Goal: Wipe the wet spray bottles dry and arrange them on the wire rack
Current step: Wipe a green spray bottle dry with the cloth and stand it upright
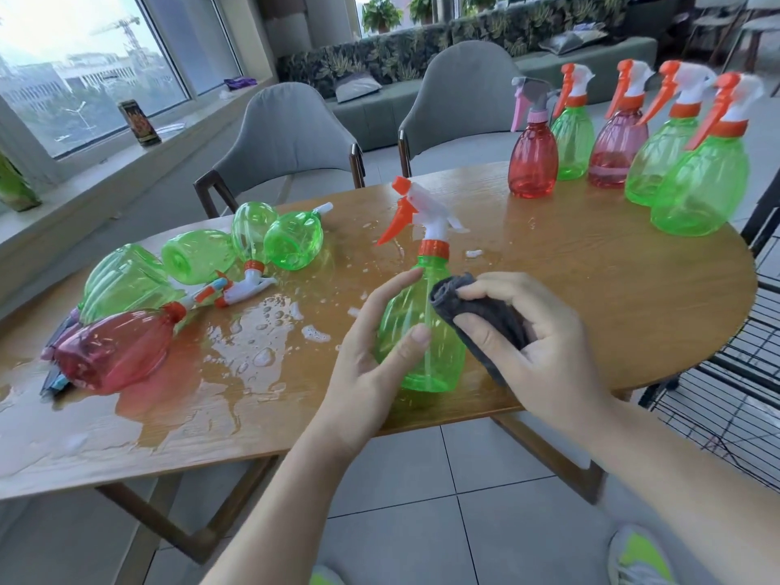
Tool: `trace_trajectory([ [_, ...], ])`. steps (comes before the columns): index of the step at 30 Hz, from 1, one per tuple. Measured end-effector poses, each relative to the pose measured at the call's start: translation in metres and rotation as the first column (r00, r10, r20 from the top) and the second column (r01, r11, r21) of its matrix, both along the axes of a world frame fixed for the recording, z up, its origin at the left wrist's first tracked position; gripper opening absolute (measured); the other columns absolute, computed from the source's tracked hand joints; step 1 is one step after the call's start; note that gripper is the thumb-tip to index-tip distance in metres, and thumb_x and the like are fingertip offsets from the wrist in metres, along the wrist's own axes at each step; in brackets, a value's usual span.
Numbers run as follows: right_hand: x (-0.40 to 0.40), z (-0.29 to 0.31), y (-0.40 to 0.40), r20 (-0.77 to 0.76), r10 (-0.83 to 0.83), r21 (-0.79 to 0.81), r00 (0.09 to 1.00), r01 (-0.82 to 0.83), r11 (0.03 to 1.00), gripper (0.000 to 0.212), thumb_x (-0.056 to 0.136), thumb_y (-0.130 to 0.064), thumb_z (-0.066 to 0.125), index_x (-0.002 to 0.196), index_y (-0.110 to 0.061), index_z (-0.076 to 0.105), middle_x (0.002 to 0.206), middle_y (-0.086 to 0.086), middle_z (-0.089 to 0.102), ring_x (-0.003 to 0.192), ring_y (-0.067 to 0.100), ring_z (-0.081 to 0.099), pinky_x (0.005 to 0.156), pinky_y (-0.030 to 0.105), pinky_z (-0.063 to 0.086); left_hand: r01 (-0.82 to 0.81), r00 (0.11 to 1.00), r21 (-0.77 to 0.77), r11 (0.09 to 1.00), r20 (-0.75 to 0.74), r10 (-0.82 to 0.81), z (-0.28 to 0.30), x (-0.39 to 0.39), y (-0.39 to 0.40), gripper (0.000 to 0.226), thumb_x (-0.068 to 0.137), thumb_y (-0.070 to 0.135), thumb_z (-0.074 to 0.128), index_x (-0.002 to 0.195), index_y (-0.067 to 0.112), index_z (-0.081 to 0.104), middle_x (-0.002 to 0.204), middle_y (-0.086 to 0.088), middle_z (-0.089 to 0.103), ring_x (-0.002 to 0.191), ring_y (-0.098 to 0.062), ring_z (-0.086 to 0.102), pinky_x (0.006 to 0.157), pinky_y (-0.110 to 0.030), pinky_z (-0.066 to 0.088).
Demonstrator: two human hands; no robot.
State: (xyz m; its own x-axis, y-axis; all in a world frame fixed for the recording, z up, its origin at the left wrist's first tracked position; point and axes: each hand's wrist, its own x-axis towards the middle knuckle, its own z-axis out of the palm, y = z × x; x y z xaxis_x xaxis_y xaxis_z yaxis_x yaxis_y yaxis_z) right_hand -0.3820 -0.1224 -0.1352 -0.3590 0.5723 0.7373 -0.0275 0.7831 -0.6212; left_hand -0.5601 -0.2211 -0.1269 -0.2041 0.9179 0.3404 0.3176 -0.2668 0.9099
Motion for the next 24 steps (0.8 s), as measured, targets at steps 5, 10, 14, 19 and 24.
trace_trajectory([
  [5, 0.0, -0.003, -0.012, 0.07, 0.026, 0.1, 0.997, -0.033, 0.994, 0.019, 0.092, -0.015, 0.073, 0.109, -0.007, 0.075, 0.113, -0.001, 0.069, 0.11, 0.008, 0.065, 0.094, 0.016, 0.045, 0.031, 0.993, -0.069, 0.997, 0.118, -0.023, -0.001, -0.013, -0.004, 0.06, 0.097, 0.05, 0.068, 0.154, 0.045, 0.049, 0.162, -0.005, 0.05, 0.153, -0.037, 0.042, 0.121, -0.071, 0.032],
  [10, -0.005, 0.006, -0.006, 0.029, 0.024, 0.039, 0.999, -0.025, 0.999, 0.021, 0.094, -0.02, 0.071, 0.113, -0.011, 0.074, 0.115, -0.008, 0.067, 0.111, 0.012, 0.065, 0.094, 0.024, 0.05, 0.086, 0.99, -0.11, 0.99, 0.119, -0.073, 0.003, -0.02, -0.005, 0.064, 0.097, 0.051, 0.071, 0.156, 0.043, 0.048, 0.166, -0.001, 0.046, 0.157, -0.037, 0.035, 0.124, -0.072, 0.026],
  [14, -0.005, 0.002, -0.011, 0.069, 0.026, 0.139, 0.997, -0.035, 0.99, 0.018, 0.092, -0.015, 0.073, 0.108, -0.007, 0.076, 0.112, 0.002, 0.069, 0.108, 0.01, 0.065, 0.095, 0.019, 0.047, 0.073, 0.988, -0.089, 0.993, 0.142, -0.06, 0.003, -0.018, -0.003, 0.064, 0.096, 0.055, 0.072, 0.154, 0.043, 0.05, 0.162, -0.008, 0.049, 0.154, -0.038, 0.04, 0.123, -0.073, 0.028],
  [19, -0.002, -0.007, -0.018, 0.181, 0.053, 0.345, 0.982, -0.113, 0.932, 0.015, 0.094, -0.011, 0.075, 0.108, -0.006, 0.079, 0.11, 0.008, 0.069, 0.101, 0.018, 0.067, 0.091, 0.024, 0.052, -0.001, 0.988, -0.095, 0.996, 0.157, 0.016, 0.003, -0.017, 0.002, 0.053, 0.096, 0.052, 0.065, 0.148, 0.047, 0.056, 0.155, -0.002, 0.058, 0.148, -0.03, 0.05, 0.124, -0.066, 0.033],
  [24, 0.001, -0.009, -0.014, 0.241, 0.035, 0.457, 0.97, -0.145, 0.877, 0.014, 0.097, -0.009, 0.073, 0.11, -0.005, 0.078, 0.11, 0.012, 0.068, 0.098, 0.025, 0.066, 0.089, 0.032, 0.053, 0.019, 0.984, -0.115, 0.993, 0.177, 0.002, 0.004, -0.017, 0.002, 0.052, 0.098, 0.051, 0.065, 0.149, 0.046, 0.056, 0.156, 0.001, 0.057, 0.15, -0.029, 0.048, 0.124, -0.066, 0.032],
])
